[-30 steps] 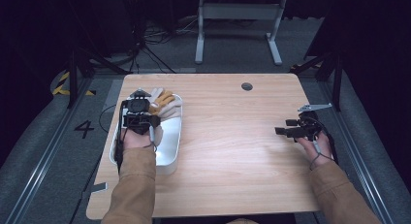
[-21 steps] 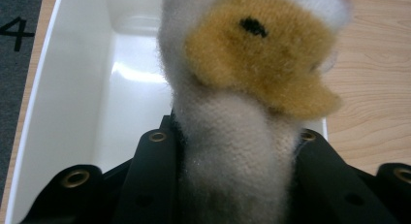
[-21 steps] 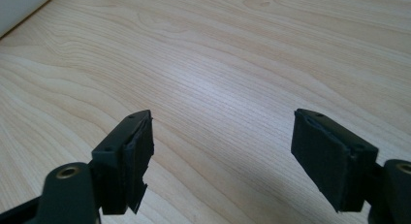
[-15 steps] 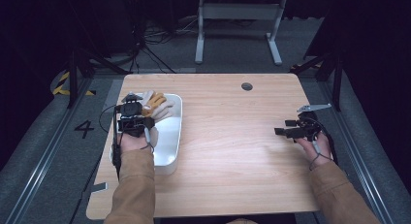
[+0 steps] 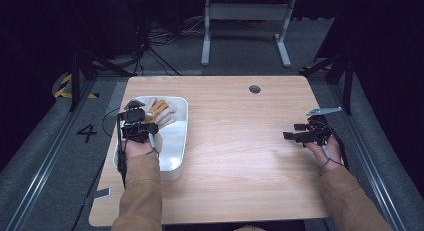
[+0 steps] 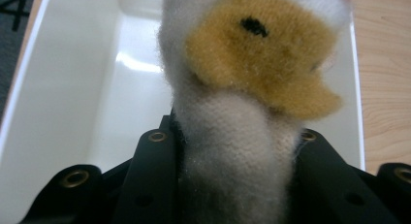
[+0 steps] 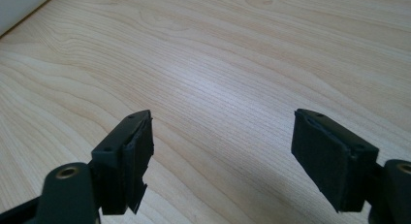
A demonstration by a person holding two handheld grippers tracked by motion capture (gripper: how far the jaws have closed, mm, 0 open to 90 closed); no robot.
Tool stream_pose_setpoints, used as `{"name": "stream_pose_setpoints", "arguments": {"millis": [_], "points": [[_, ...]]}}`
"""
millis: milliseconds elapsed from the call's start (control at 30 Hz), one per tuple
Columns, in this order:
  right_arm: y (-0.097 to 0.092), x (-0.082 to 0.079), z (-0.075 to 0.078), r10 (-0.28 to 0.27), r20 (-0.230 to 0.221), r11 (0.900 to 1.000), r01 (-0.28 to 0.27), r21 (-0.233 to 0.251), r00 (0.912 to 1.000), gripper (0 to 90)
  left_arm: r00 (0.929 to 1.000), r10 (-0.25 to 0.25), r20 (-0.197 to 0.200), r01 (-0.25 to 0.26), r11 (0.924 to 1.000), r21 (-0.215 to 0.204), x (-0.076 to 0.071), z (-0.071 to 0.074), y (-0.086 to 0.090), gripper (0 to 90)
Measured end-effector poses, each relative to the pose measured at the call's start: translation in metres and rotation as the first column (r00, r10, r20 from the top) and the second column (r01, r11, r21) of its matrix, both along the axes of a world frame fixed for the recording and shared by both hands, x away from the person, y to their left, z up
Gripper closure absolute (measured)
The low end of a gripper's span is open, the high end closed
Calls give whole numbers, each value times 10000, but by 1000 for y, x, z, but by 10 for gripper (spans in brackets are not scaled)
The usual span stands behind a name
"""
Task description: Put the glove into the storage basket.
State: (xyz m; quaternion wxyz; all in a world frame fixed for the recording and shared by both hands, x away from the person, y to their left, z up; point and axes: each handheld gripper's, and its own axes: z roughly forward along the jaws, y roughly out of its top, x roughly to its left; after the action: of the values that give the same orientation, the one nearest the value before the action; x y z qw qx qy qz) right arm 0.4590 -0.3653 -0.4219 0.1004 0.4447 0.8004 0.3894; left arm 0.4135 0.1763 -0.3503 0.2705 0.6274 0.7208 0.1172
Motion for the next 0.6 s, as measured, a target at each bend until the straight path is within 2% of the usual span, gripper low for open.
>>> {"name": "stream_pose_setpoints", "arguments": {"millis": [267, 600], "points": [[0, 0, 0, 63, 6, 10000, -63, 55, 10000, 232, 9991, 242, -336, -241, 9997, 28, 6, -22, 0, 684], [-1, 1, -1, 46, -3, 10000, -46, 63, 10000, 232, 9963, 452, -726, -440, 9989, 181, 17, -40, 0, 682]]}}
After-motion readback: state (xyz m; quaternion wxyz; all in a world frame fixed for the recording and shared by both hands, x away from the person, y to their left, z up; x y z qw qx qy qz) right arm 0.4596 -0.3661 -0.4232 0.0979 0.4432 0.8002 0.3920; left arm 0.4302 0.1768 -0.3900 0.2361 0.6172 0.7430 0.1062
